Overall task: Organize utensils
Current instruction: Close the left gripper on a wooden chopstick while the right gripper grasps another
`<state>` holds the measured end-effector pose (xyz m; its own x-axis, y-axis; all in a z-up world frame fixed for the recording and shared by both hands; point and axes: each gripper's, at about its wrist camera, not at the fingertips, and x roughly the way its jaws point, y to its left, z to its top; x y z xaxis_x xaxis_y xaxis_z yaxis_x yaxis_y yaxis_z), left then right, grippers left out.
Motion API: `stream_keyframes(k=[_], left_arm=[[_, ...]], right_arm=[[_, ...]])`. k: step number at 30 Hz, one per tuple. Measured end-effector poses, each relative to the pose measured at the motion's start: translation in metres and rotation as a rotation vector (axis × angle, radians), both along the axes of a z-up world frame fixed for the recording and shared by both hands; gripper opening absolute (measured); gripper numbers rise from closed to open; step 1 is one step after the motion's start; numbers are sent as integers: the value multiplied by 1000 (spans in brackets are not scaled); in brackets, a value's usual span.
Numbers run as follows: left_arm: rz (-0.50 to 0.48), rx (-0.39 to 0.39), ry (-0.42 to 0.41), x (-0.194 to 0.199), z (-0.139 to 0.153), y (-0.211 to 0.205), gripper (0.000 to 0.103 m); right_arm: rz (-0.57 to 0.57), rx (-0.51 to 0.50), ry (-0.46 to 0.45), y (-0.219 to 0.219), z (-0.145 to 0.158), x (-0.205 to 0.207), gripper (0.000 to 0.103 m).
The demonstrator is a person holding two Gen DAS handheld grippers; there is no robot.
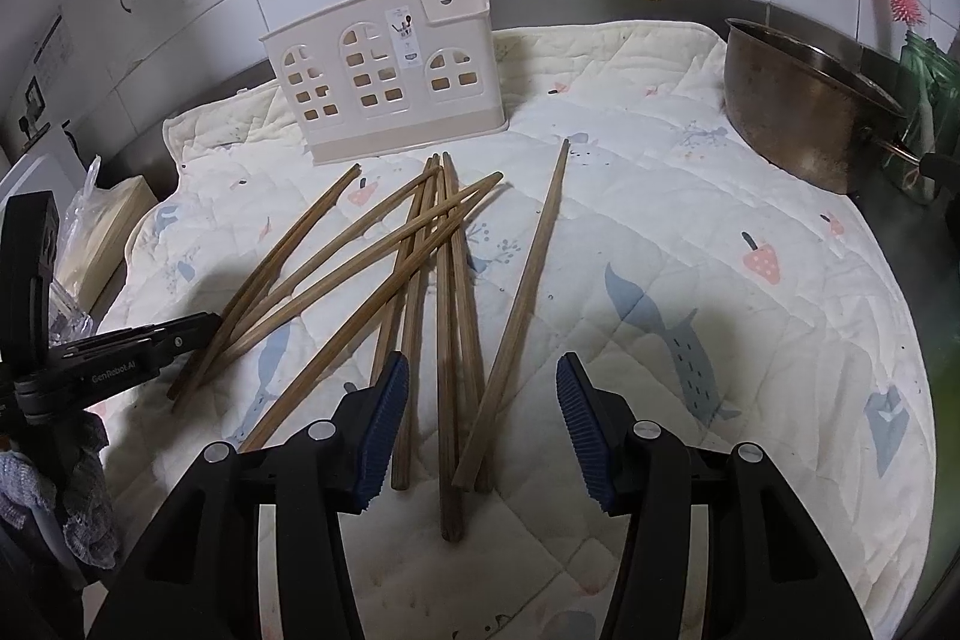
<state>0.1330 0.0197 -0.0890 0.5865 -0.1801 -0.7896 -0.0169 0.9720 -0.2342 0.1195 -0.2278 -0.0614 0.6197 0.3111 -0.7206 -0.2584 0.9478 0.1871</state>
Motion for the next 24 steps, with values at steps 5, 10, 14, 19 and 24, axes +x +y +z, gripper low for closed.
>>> stream_keyframes(k=[5, 10, 14, 19, 24], left_arm=[[-2, -13, -14, -1, -1, 0, 8], [8, -5, -52, -6, 8, -1, 6], [-1, 11, -88, -11, 20, -2, 5], [-2, 30, -136, -18, 36, 1, 5], [-10, 44, -174, -22, 49, 0, 5]], right_arm=[[4, 10, 13, 3, -4, 6, 45], [-9, 18, 32, 6, -8, 14, 37], [-40, 11, 37, 4, -10, 19, 32], [-69, 15, 60, -1, -16, 25, 23], [-86, -15, 59, 5, -17, 28, 18]])
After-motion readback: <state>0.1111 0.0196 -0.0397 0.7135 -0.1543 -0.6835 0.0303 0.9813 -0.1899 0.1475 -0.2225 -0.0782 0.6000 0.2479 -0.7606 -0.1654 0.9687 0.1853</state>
